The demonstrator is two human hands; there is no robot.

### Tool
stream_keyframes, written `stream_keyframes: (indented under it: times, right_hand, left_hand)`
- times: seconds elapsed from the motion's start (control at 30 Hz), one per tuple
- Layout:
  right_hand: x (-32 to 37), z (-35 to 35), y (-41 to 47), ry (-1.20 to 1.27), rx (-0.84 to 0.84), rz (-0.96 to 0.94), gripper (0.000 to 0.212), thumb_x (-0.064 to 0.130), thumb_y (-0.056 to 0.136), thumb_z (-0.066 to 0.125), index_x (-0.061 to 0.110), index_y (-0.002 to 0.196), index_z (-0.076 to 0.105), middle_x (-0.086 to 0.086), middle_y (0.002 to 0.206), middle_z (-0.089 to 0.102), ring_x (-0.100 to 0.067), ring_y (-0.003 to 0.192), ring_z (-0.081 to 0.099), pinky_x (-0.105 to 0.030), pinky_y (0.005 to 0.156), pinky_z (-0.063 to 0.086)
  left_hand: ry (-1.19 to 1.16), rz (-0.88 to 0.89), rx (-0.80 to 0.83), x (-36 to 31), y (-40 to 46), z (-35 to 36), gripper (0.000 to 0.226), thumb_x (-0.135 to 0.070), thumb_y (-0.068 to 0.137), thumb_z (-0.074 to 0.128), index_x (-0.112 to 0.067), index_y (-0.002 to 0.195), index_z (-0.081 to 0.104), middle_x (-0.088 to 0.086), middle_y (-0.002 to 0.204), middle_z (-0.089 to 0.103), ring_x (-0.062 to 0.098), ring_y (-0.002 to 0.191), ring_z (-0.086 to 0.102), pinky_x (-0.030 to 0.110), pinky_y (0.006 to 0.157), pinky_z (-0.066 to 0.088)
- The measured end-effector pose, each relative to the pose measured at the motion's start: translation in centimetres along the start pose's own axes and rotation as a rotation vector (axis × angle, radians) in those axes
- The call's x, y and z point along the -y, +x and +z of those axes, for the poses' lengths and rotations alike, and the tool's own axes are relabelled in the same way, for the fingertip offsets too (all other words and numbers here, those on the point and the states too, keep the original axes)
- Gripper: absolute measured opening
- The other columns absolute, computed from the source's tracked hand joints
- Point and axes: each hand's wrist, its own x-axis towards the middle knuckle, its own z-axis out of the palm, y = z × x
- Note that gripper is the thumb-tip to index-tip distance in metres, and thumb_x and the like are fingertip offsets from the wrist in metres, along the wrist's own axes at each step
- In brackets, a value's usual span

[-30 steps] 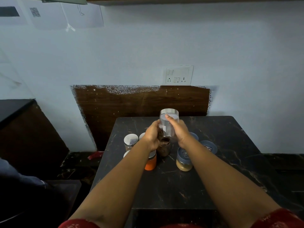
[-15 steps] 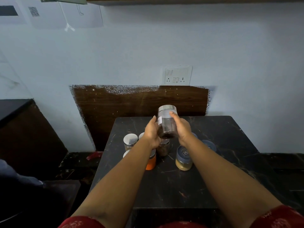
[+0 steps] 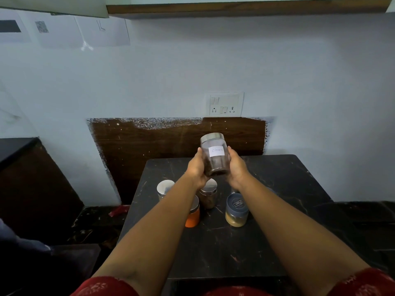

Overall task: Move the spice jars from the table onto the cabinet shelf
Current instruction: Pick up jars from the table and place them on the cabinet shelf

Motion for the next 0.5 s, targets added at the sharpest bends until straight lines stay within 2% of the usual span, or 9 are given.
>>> stream_keyframes:
  times: [0.07,0.13,0.2,0.23,0.3,0.37,0.5]
  right_hand:
    - [0.3,0.0,-0.2,0.008,0.067,0.024,0.045,0.059,0.092,0.047,0.027,0.118,0.065,-0.006,0.106,0.074,-0.024,0.103,0.069,-0.040,0.082,0.056]
    - [0.6,0.1,-0.7,-0.058,0.167,0.059,0.048,0.058,0.084,0.061,0.026,0.120,0.062,-0.006,0.111,0.073,-0.026,0.107,0.067,-0.046,0.091,0.054]
    - [1.0,0.6,-0.9,-0.216,0.227,0.029,0.054,0.044,0.077,0.075,0.027,0.124,0.057,-0.005,0.115,0.070,-0.025,0.110,0.064,-0.047,0.093,0.052]
    - [1.3,1.0,-0.9,-0.279,0.228,-0.006,0.057,0.033,0.076,0.078,0.026,0.127,0.054,-0.006,0.117,0.068,-0.025,0.112,0.062,-0.046,0.093,0.052]
    - [1.7,1.8,-0.7,-0.308,0.210,-0.038,0.064,0.016,0.075,0.079,0.022,0.131,0.050,-0.007,0.120,0.065,-0.025,0.114,0.059,-0.046,0.093,0.052]
    - [1.9,2.5,-0.4,-0.280,0.188,-0.055,0.067,0.012,0.074,0.079,0.022,0.132,0.047,-0.007,0.121,0.063,-0.026,0.115,0.059,-0.045,0.091,0.052]
    - [1.6,4.2,0.8,-0.329,0.078,-0.144,0.086,0.016,0.069,0.084,0.030,0.140,0.037,-0.001,0.125,0.059,-0.022,0.118,0.055,-0.046,0.100,0.048]
  left_hand:
    - [0.053,0.020,-0.013,-0.3,0.0,0.0,0.055,-0.054,0.098,0.033,-0.016,0.133,0.054,0.016,0.126,0.062,0.033,0.114,0.061,0.053,0.103,0.044]
    - [0.103,0.034,-0.028,-0.7,0.0,0.0,0.056,-0.056,0.097,0.035,-0.016,0.129,0.058,0.016,0.120,0.066,0.031,0.110,0.064,0.051,0.097,0.049]
    - [0.160,0.057,-0.036,-1.4,0.2,-0.2,0.058,-0.057,0.097,0.032,-0.015,0.127,0.059,0.014,0.116,0.069,0.029,0.106,0.065,0.043,0.085,0.054]
    - [0.179,0.067,-0.038,-1.8,0.3,-0.2,0.058,-0.057,0.098,0.031,-0.016,0.127,0.059,0.014,0.116,0.069,0.028,0.106,0.065,0.042,0.083,0.053]
    - [0.204,0.080,-0.033,-2.4,0.4,-0.2,0.059,-0.057,0.098,0.030,-0.016,0.129,0.058,0.014,0.119,0.067,0.029,0.112,0.062,0.046,0.095,0.050]
    - [0.257,0.096,-0.031,-2.9,0.4,-0.2,0.060,-0.059,0.097,0.031,-0.017,0.131,0.056,0.013,0.122,0.066,0.029,0.115,0.060,0.049,0.105,0.043]
    - [0.330,0.156,-0.014,-4.2,0.7,-0.7,0.056,-0.058,0.096,0.034,-0.019,0.133,0.053,0.012,0.121,0.066,0.025,0.114,0.061,0.045,0.104,0.044]
